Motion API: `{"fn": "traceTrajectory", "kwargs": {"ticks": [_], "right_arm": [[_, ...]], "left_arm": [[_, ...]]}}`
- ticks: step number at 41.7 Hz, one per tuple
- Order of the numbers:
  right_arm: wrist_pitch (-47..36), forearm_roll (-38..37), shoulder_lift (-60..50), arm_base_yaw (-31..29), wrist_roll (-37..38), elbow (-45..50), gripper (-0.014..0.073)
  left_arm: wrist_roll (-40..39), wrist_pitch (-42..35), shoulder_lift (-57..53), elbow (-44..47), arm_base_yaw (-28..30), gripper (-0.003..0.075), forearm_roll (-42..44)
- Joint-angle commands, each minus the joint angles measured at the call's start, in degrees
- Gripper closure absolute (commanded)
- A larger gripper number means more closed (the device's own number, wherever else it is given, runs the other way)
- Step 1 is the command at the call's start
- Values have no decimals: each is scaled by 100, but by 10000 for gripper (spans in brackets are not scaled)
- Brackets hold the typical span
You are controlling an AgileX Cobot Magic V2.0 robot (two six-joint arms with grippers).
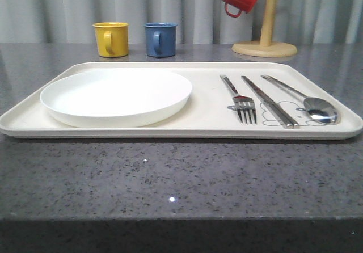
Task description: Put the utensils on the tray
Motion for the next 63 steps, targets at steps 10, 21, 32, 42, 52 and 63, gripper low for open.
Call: {"fn": "traceTrajectory", "kwargs": {"ticks": [10, 21, 32, 42, 52, 63], "right_arm": [[-358, 51, -15, -2, -7, -138, 662], [-358, 74, -15, -2, -7, -138, 662], [-358, 74, -15, -2, -7, -138, 662], [-358, 74, -15, -2, -7, -138, 662], [-333, 72, -6, -2, -7, -138, 662], [-333, 72, -6, -2, -7, -138, 662]], "left_arm": [[-6, -1653, -884, 888, 693, 738, -38], [-6, -3117, -2524, 2667, 2310, 738, -473], [-6, -4201, -4035, 4250, 3129, 738, -473], [-6, -4569, -4867, 5022, 3328, 738, -473], [-6, -4452, -4861, 5005, 3328, 738, -473], [-6, -4664, -4861, 5005, 3328, 738, -463]]}}
